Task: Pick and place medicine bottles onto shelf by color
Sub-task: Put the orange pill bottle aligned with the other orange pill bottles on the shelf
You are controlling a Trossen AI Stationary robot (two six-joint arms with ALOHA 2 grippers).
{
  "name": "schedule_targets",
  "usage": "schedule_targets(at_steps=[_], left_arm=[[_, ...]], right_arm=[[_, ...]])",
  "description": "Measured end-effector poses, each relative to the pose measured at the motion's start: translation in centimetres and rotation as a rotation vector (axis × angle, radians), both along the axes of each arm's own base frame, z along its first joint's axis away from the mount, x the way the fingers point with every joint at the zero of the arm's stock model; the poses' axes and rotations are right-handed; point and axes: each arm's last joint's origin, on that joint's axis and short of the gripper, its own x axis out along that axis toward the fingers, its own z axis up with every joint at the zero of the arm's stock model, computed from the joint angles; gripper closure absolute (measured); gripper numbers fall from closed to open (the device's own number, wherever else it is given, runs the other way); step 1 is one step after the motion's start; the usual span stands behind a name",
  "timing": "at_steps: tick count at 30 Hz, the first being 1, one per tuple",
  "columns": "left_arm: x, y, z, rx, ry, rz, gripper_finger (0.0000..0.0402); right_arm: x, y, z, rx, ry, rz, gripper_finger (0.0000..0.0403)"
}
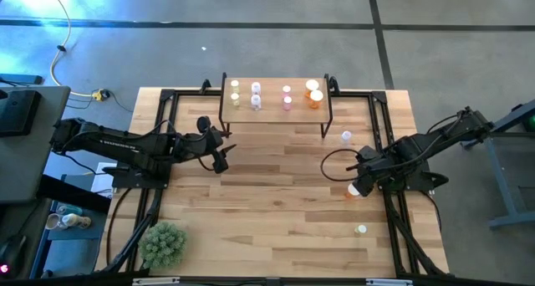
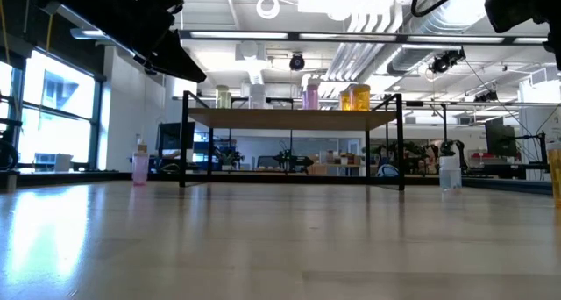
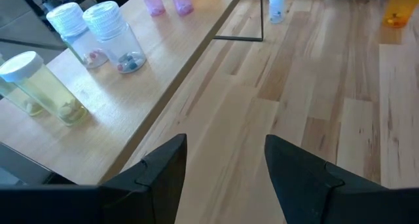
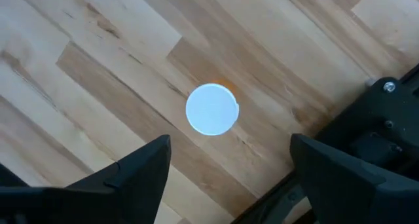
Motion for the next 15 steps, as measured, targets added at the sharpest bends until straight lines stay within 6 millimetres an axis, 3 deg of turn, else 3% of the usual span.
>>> schedule_targets(at_steps=[8, 15], left_arm=[[0.0, 0.0, 0.0, -0.019, -0.015, 0.011, 0.0204], [0.0, 0.0, 0.0, -0.022, -0.017, 0.010, 0.0204]], right_arm=[[0.3, 0.0, -0.2, -0.016, -0.030, -0.034, 0.0093], [1.1, 0.4, -2.9, 0.015, -0.066, -0.040, 0.0093]])
